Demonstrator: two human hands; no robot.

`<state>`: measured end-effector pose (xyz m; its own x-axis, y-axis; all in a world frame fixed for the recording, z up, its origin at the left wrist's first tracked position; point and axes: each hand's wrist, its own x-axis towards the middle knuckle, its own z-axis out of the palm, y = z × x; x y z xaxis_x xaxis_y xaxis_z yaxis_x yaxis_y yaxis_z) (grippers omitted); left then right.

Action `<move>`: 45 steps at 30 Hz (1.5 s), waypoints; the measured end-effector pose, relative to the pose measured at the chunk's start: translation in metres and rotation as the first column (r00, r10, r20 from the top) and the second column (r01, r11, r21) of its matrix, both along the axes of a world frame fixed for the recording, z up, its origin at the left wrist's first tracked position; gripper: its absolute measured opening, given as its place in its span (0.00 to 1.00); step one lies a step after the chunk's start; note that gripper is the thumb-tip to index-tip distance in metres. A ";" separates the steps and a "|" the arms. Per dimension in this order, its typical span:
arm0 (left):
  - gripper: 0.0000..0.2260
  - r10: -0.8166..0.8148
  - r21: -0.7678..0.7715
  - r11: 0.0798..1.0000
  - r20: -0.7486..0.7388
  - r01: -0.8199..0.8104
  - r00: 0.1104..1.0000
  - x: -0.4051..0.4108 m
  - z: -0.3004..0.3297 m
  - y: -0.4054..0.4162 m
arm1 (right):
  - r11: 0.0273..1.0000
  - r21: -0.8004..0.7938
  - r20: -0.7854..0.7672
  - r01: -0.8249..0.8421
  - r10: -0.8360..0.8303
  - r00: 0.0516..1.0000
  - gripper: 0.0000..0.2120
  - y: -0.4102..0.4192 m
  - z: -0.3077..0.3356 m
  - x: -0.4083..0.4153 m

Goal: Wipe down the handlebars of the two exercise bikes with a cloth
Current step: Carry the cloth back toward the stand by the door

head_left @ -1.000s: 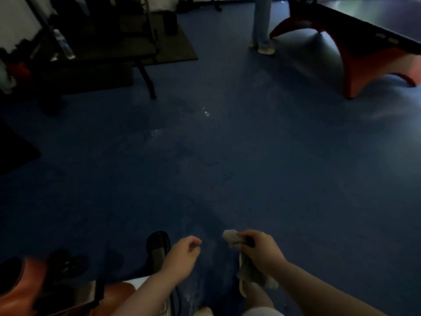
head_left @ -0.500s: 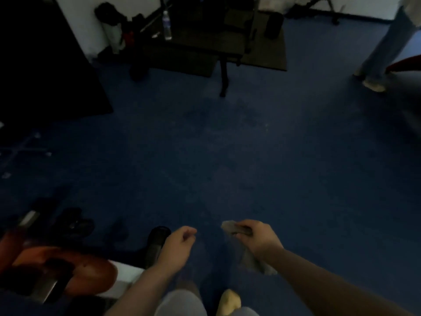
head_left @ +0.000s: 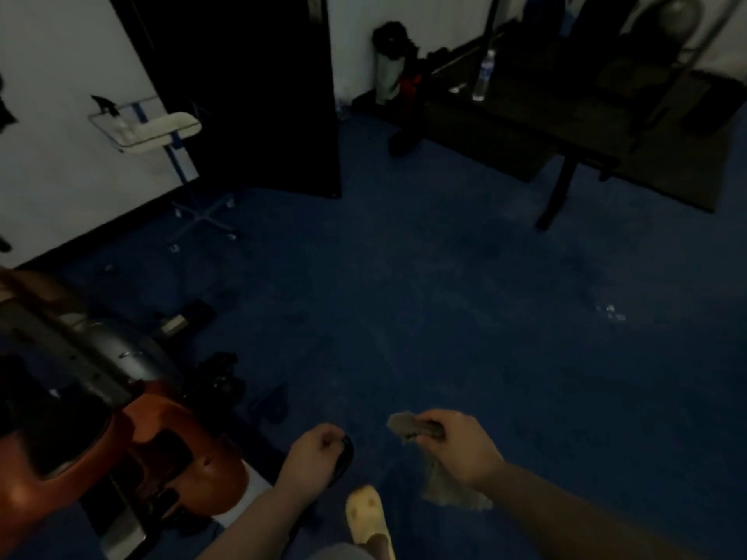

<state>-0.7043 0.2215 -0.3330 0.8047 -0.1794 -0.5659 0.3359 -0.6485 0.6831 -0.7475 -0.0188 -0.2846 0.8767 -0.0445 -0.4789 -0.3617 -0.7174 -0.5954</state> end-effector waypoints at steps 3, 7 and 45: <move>0.07 -0.018 -0.023 1.000 0.033 0.018 0.999 0.036 0.006 -0.012 | 0.999 -0.007 0.012 -0.040 0.040 0.999 0.13 -0.007 0.004 0.046; 0.06 0.006 -0.033 0.999 0.046 -0.004 0.999 0.082 0.014 -0.024 | 0.999 0.043 0.060 0.008 -0.011 0.998 0.11 -0.013 0.011 0.097; 0.09 0.594 -0.036 0.804 0.109 -0.594 0.797 0.478 0.027 0.031 | 0.833 0.111 0.031 -0.542 0.543 0.839 0.10 0.076 0.018 0.642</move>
